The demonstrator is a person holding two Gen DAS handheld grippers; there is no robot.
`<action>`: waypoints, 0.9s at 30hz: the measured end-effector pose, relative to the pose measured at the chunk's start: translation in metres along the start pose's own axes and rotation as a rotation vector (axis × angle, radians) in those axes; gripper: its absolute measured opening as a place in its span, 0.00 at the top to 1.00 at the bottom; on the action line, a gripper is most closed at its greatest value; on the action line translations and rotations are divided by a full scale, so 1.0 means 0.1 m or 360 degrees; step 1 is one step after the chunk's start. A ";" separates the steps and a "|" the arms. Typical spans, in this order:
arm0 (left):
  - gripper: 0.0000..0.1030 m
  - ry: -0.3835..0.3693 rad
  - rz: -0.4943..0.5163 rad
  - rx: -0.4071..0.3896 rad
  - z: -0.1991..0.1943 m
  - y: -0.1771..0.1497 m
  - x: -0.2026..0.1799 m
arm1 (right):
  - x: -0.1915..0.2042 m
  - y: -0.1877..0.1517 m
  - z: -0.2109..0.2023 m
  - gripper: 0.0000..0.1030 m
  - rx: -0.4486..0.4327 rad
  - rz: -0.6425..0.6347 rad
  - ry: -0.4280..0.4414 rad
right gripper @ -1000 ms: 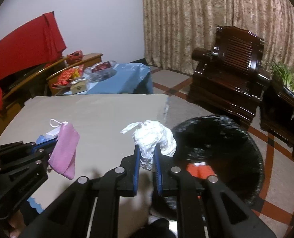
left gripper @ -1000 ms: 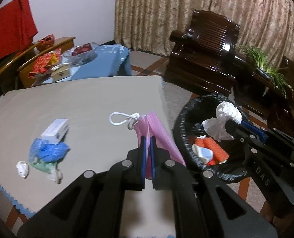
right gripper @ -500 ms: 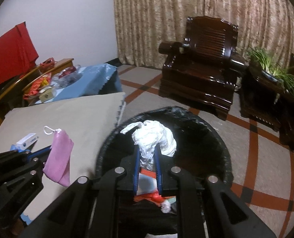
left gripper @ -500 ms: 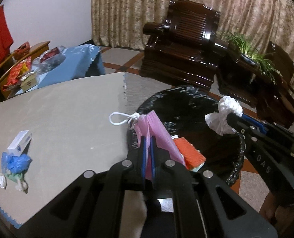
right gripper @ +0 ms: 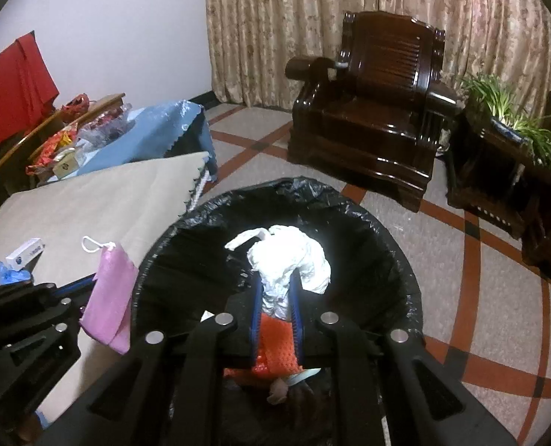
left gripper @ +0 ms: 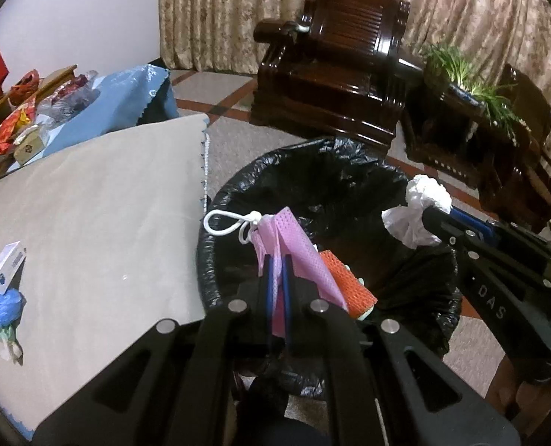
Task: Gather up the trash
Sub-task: 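Carry the pink mask and white tissue to the black bin and release both, then return both open tools over the table toward the remaining trash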
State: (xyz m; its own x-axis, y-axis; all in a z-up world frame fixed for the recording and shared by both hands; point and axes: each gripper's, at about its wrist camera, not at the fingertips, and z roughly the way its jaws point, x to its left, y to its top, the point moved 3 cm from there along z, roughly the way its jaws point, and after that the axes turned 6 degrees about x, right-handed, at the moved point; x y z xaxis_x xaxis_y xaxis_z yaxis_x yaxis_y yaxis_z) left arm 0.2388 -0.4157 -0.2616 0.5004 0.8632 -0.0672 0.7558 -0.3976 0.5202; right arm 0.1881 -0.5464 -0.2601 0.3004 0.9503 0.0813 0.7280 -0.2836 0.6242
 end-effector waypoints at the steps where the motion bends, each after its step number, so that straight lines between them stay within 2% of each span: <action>1: 0.96 0.0001 0.0005 0.0008 0.05 0.02 -0.01 | -0.02 0.00 0.06 0.87 0.0013 0.0005 0.0001; 9: 0.95 -0.0027 0.0038 0.0038 0.32 0.14 -0.14 | -0.14 0.00 0.33 0.87 0.0079 0.0035 -0.0016; 12: 0.87 -0.0035 0.0048 0.0048 0.39 0.17 -0.17 | -0.18 -0.02 0.44 0.81 0.0132 0.0047 -0.0022; 13: 0.80 -0.0032 0.0043 0.0051 0.42 0.17 -0.16 | -0.20 -0.03 0.48 0.80 0.0151 0.0063 -0.0021; 14: 0.69 -0.0030 0.0041 0.0054 0.43 0.18 -0.17 | -0.21 -0.04 0.50 0.75 0.0159 0.0074 -0.0023; 16: 0.59 -0.0024 0.0033 0.0047 0.44 0.18 -0.15 | -0.22 -0.08 0.51 0.70 0.0173 0.0086 -0.0034; 23: 0.51 -0.0022 0.0031 0.0038 0.40 0.15 -0.09 | -0.22 -0.26 0.42 0.66 0.0199 0.0143 -0.0042; 27: 0.50 -0.0002 0.0028 0.0019 0.29 0.11 0.00 | -0.20 -0.32 0.27 0.65 0.0186 0.0191 -0.0057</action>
State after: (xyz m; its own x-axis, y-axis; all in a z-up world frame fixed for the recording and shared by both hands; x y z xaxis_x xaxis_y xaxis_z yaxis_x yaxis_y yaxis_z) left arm 0.2590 -0.4286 -0.2805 0.5141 0.8557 -0.0590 0.7519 -0.4165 0.5111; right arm 0.1754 -0.5599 -0.3022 0.4098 0.9042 0.1208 0.7515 -0.4097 0.5171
